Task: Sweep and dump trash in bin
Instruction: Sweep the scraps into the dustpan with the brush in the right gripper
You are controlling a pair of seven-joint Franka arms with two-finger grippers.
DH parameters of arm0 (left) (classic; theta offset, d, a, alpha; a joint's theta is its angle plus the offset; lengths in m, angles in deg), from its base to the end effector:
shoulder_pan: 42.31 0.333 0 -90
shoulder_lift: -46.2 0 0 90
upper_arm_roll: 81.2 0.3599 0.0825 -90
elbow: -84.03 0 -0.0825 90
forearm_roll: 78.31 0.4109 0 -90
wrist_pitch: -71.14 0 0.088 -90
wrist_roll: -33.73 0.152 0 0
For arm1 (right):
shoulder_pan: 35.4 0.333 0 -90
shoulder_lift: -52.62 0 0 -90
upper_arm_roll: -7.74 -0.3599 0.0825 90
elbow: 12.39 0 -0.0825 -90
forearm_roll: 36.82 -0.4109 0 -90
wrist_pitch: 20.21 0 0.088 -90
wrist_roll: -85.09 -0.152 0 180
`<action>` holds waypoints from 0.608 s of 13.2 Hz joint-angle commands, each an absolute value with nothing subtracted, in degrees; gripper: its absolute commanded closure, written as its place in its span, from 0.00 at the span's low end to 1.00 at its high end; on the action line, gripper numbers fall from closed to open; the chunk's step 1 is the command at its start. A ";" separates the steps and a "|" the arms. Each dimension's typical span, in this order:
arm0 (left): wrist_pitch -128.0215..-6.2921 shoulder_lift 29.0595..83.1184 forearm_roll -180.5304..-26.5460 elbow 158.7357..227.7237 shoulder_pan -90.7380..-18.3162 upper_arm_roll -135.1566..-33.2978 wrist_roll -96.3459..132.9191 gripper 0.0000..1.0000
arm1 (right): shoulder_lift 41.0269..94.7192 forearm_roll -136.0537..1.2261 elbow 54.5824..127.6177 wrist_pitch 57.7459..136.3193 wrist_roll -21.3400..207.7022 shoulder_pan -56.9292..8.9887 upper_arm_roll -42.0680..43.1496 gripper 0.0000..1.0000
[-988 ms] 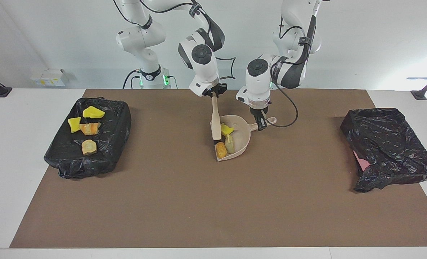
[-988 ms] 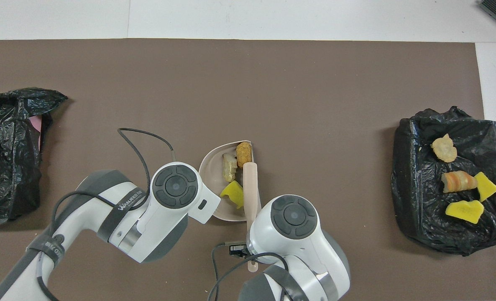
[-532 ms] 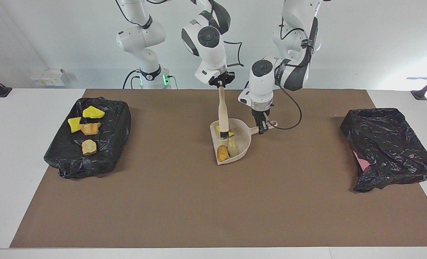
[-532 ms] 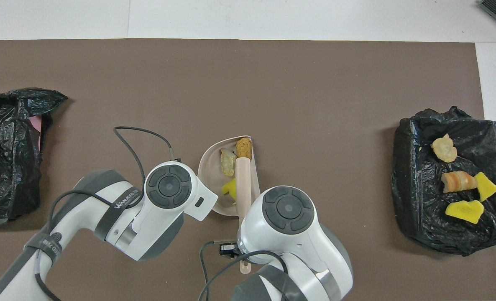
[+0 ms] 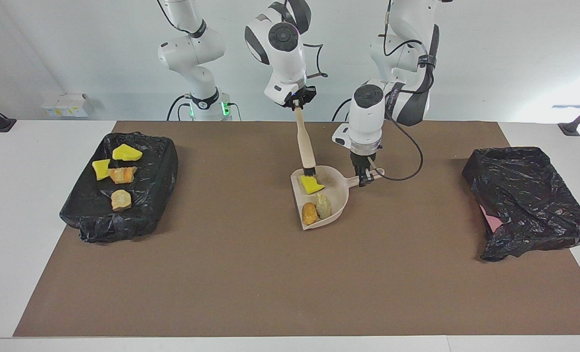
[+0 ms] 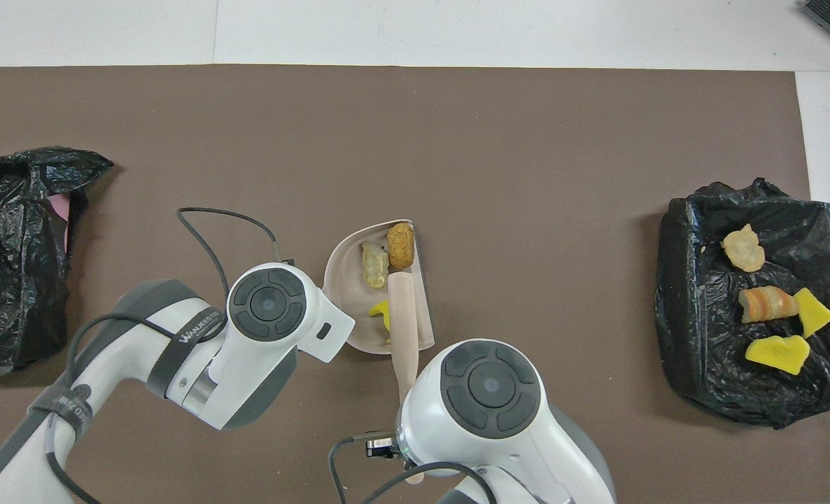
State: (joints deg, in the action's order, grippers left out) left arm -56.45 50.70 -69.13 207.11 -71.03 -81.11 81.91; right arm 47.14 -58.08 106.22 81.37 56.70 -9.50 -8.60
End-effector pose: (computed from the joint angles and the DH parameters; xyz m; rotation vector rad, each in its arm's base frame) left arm 0.5098 -0.2662 0.3488 -2.2691 1.9871 0.0323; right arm 0.3497 0.3853 0.4520 -2.9386 -0.1837 0.5270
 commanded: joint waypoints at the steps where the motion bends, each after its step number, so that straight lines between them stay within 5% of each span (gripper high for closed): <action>1: -54.65 50.34 -72.24 203.75 -68.16 -81.29 86.63 1.00 | 44.01 -58.62 108.72 81.74 58.20 -9.30 -8.61 1.00; 8: -48.31 50.51 -76.99 196.54 -63.32 -81.29 92.96 1.00 | 42.86 -58.27 113.21 87.54 43.97 -2.00 -8.69 1.00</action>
